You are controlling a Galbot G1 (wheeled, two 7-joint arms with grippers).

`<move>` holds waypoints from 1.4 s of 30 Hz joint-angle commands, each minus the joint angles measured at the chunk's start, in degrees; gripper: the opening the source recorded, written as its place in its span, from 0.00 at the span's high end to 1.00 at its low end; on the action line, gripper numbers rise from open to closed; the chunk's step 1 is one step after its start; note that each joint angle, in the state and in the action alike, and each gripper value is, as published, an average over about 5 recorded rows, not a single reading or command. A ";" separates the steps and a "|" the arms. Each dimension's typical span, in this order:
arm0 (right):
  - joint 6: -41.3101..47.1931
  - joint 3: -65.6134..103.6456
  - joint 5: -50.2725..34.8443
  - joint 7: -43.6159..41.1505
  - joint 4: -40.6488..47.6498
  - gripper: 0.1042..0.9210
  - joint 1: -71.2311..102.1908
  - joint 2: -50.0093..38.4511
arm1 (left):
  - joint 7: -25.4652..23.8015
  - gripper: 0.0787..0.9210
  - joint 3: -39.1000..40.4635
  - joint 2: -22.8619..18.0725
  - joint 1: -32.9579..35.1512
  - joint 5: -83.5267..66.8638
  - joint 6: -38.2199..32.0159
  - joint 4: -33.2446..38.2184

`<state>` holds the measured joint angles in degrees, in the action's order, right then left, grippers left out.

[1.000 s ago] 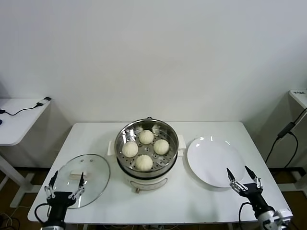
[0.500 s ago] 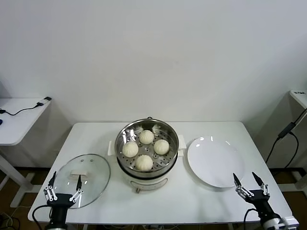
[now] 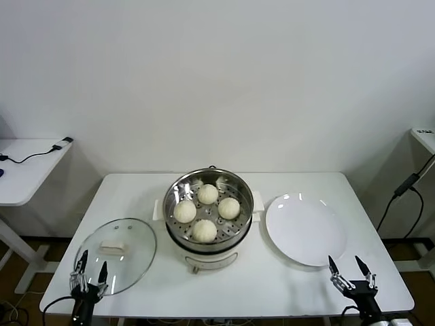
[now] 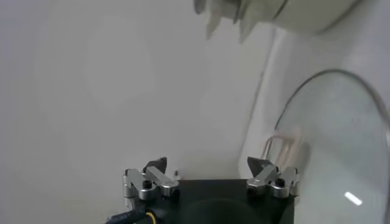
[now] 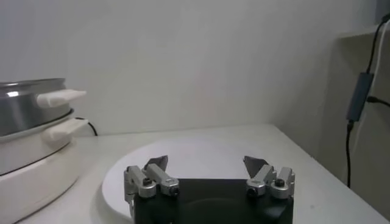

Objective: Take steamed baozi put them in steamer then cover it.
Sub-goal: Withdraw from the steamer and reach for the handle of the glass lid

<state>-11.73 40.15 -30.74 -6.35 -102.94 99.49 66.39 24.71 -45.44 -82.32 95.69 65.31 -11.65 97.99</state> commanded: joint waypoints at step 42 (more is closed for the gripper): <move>1.29 1.96 1.78 -0.38 -3.54 0.12 0.01 0.36 | -1.12 0.47 1.61 4.28 -19.43 18.06 4.02 -20.36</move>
<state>-10.29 41.98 -29.00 -6.64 -106.32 99.45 66.68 23.25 -44.02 -77.99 78.08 83.19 -7.64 79.34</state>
